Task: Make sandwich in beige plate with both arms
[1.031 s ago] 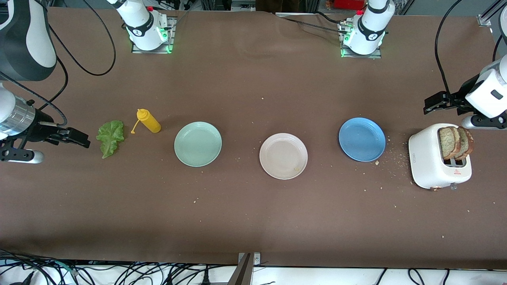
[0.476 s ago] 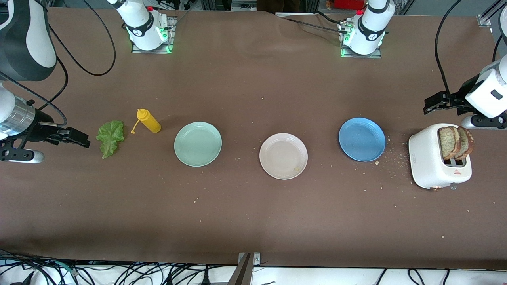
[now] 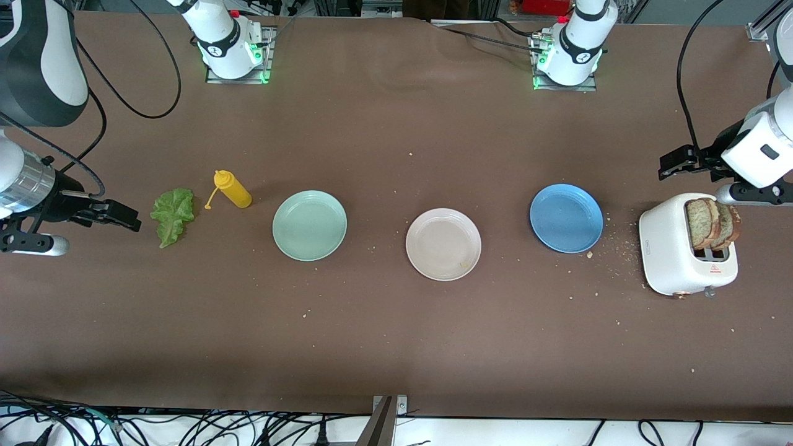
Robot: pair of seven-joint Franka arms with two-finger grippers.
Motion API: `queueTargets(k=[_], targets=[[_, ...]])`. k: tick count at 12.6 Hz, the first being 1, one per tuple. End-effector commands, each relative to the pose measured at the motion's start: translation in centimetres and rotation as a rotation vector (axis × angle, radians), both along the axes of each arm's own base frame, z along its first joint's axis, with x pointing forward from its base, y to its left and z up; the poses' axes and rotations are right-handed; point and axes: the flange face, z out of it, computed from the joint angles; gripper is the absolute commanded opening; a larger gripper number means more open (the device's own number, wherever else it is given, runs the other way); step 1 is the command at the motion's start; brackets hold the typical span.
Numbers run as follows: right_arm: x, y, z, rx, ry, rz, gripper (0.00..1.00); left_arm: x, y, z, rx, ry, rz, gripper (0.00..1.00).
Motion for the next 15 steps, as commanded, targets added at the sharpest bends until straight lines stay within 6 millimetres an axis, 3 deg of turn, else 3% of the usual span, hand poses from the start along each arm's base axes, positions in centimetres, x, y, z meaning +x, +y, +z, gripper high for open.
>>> queueTargets(k=[1,15], targets=[[-0.1,0.0,0.3,0.014,-0.006,-0.007,1.00,0.3,-0.3,0.6,0.029,0.005,-0.014,1.00],[0.0,0.0,0.1,0.016,-0.002,-0.006,1.00,0.6,-1.4,0.1,0.028,0.010,-0.024,1.00]])
